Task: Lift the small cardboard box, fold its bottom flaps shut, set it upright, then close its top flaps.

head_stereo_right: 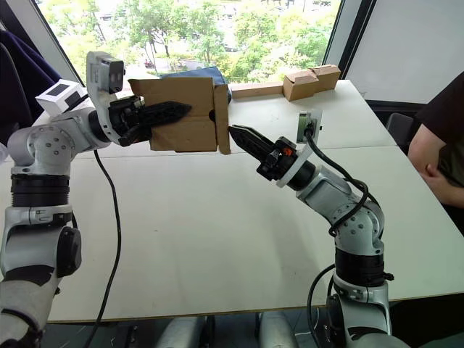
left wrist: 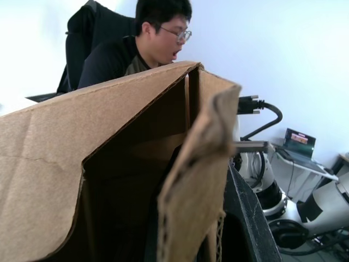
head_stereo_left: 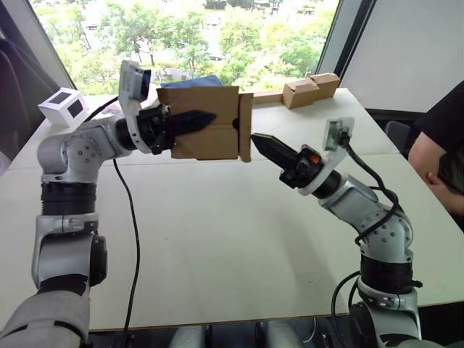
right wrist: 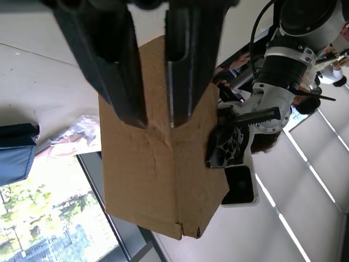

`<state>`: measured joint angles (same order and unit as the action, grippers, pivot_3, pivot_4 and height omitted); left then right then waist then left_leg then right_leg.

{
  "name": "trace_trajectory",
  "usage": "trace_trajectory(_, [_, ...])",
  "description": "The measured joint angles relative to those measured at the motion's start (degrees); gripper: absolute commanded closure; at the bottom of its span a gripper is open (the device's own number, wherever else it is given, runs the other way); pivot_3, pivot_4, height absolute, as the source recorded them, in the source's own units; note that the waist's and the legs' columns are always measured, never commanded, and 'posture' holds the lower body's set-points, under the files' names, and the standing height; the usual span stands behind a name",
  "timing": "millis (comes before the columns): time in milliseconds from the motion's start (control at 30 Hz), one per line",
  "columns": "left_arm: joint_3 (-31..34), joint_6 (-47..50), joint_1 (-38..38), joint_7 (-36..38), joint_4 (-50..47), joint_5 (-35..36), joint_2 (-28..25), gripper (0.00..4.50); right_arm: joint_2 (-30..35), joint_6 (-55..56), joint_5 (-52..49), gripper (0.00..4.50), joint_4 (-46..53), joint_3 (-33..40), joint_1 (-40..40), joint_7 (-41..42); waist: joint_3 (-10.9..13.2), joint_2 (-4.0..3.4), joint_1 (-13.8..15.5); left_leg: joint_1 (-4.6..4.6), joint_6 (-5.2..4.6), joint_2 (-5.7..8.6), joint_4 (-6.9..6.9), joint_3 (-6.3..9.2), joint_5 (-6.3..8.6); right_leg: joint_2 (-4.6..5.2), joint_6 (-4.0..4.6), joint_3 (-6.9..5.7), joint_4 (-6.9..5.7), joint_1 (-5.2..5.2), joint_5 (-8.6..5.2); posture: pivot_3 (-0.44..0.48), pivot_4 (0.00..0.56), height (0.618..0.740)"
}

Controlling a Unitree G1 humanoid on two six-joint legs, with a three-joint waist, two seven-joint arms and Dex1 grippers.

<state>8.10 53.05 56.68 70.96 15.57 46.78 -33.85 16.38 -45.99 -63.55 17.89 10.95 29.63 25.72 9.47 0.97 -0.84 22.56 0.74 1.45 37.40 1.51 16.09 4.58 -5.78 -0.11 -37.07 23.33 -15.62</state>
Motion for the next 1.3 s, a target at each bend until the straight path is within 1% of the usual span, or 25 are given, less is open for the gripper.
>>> trace_trajectory(200, [0.0,-0.06,0.01,0.0,0.11,-0.02,0.0,4.5,-2.19,0.25,-0.94,2.67,0.0,-0.59,-1.43,-0.83,0.0,0.0,-0.06,0.0,0.0,0.0,-0.01,0.0,0.0,0.0,0.0,0.0,0.0,0.0,0.0,0.0,0.15,0.737])
trace_trajectory(433, [-0.01,-0.07,0.01,-0.11,0.18,-0.03,0.01,4.5,-7.45,1.47,-3.67,2.67,-0.15,-0.71,-2.5,-3.93,0.0,0.0,-0.08,0.0,0.0,-0.01,-0.01,0.0,0.0,-0.01,0.0,0.0,0.0,0.01,0.0,0.0,0.15,0.737])
trace_trajectory(767, [0.19,0.87,-1.29,-1.14,-1.8,0.72,0.01,4.5,-8.12,3.29,-3.54,2.67,-1.24,-1.26,-2.52,-5.16,0.0,0.0,-0.14,-0.01,0.0,-0.01,-0.02,0.01,0.0,-0.01,0.0,0.01,0.0,0.02,0.0,0.0,0.15,0.737])
trace_trajectory(1300, [0.63,1.59,-2.58,-2.29,-3.08,1.49,0.24,4.5,-12.95,4.99,-5.78,2.67,-1.37,-1.3,-2.5,-8.74,0.0,-0.01,-0.16,0.0,0.01,-0.01,-0.02,0.0,0.0,-0.01,0.0,0.02,0.0,0.03,0.0,0.0,0.15,0.737])
